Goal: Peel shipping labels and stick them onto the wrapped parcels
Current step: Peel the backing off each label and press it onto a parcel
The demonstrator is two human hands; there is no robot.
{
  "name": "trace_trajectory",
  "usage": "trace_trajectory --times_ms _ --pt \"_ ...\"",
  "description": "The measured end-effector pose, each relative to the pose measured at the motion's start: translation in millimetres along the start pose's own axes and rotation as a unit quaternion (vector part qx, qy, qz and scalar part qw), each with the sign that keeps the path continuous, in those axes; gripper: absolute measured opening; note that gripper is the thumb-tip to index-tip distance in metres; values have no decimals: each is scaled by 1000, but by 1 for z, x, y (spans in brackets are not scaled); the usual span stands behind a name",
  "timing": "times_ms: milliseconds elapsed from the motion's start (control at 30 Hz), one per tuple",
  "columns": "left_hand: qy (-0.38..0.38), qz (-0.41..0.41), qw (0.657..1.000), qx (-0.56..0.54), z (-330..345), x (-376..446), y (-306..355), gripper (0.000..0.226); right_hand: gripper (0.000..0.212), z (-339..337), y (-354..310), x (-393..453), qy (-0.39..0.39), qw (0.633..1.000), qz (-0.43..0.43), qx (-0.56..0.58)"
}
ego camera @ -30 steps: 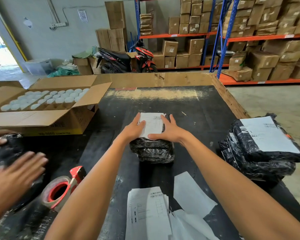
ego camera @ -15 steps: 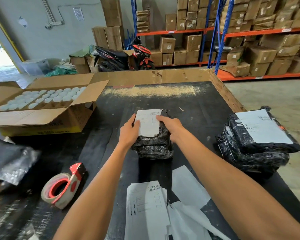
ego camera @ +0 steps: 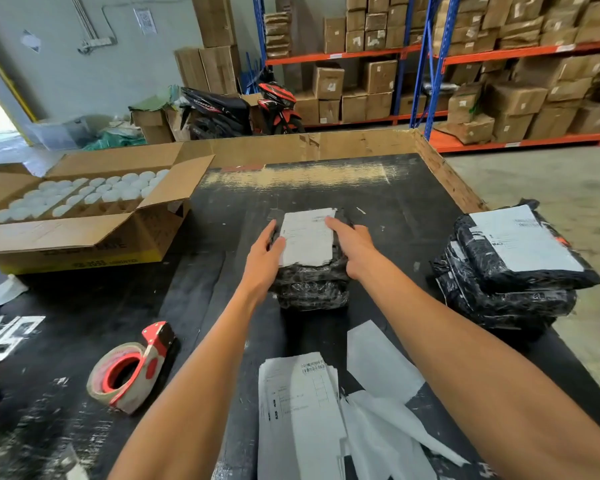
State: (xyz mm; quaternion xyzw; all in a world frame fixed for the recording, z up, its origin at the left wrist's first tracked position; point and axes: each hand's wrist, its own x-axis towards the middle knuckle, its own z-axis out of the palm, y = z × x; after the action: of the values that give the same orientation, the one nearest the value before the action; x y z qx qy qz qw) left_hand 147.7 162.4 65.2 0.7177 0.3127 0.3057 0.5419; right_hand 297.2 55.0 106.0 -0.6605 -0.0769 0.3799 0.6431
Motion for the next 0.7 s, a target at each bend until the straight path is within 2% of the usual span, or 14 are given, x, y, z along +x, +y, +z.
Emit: trace_trajectory --times_ms 133,200,267,333,433,533,633,700 --pt "-26 11 999 31 14 -9 -2 60 88 -39 4 -10 10 998 46 41" --pt "-18 52 988 147 17 -13 -7 60 84 -59 6 -20 3 996 56 63" --pt "-31 124 937 324 25 -16 -14 51 84 -83 11 -30 -11 996 59 67" --pt "-21 142 883 448 35 -21 -21 44 71 -106 18 -43 -28 996 52 64" --pt "0 95 871 481 49 -30 -12 44 52 -141 37 -64 -40 996 52 61" --pt "10 87 855 511 71 -45 0 41 68 -176 58 -84 -32 997 62 30" --pt "-29 63 832 550 93 -71 -1 57 89 -218 78 -110 -31 997 73 -10" --pt "-30 66 817 571 95 -79 -5 64 86 -246 91 -122 -18 996 88 -18"
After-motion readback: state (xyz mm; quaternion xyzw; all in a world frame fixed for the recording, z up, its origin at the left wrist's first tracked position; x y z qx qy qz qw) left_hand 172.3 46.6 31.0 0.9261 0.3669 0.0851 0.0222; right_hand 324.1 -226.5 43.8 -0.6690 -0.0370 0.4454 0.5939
